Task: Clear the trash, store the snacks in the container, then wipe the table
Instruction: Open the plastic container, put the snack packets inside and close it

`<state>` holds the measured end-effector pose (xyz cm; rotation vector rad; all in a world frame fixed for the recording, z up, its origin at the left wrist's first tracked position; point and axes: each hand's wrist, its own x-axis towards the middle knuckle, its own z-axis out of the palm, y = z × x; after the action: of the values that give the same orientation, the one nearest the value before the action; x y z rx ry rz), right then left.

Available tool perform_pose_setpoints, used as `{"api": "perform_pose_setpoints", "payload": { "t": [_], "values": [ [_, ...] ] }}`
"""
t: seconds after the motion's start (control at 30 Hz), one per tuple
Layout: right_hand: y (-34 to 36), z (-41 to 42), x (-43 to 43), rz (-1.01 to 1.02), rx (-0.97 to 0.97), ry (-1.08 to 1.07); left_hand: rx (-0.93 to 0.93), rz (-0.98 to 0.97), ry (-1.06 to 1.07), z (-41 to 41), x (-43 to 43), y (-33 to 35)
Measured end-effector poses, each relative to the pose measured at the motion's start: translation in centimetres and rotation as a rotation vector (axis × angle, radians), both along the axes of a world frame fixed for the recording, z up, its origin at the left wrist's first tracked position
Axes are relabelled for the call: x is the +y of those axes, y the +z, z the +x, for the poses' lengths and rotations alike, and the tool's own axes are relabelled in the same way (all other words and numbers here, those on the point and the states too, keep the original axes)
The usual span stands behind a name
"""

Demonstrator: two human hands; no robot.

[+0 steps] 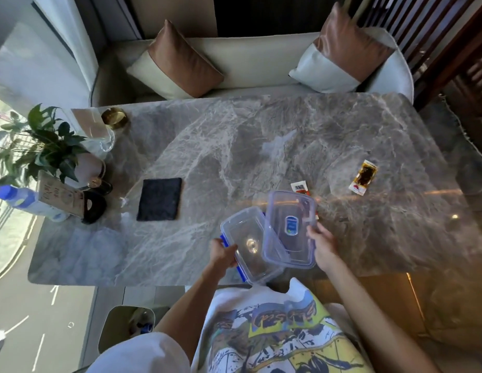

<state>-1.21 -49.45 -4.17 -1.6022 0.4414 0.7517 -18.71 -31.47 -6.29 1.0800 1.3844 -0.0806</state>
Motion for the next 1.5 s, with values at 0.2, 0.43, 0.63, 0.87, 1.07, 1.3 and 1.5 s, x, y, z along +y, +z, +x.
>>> {"api": "perform_pose_setpoints", "payload": {
  "t": [0.2,0.43,0.63,0.87,1.07,1.3,1.5],
  "values": [
    [-2.5,1.8,-3.9,-0.175,0.003,-0.188,-0.076,0.01,0.284,-2.5,-0.6,-0.4],
    [-3.9,-1.3,1.5,-0.159,-0.055,0.205,-0.175,-0.1,0.439,-4.6,0.2,0.7],
    [-4.0,-1.9,4.8,-0.284,-0.159,0.541,0.019,-0.015,0.385,-6.5,1.6,1.0],
    [-4.0,-1.7,5.3,-0.538,-0.302,0.919,0.204,0.287,0.14,-7.0,3.7,1.3],
    [-4.3,-1.8,5.6,-0.644,-0.337,0.968,0.181,0.25,0.061,-7.4,4.7,0.4],
    [-1.6,-0.8,10.2,-0.669,-0.519,0.859,0.254,0.306,-0.079,-7.9,11.3,0.8],
    [1.9,-3.8,24.2,-0.495,-0.514,0.893,0.265,0.376,-0.095,-8.1,23.2,1.9]
  ]
}}
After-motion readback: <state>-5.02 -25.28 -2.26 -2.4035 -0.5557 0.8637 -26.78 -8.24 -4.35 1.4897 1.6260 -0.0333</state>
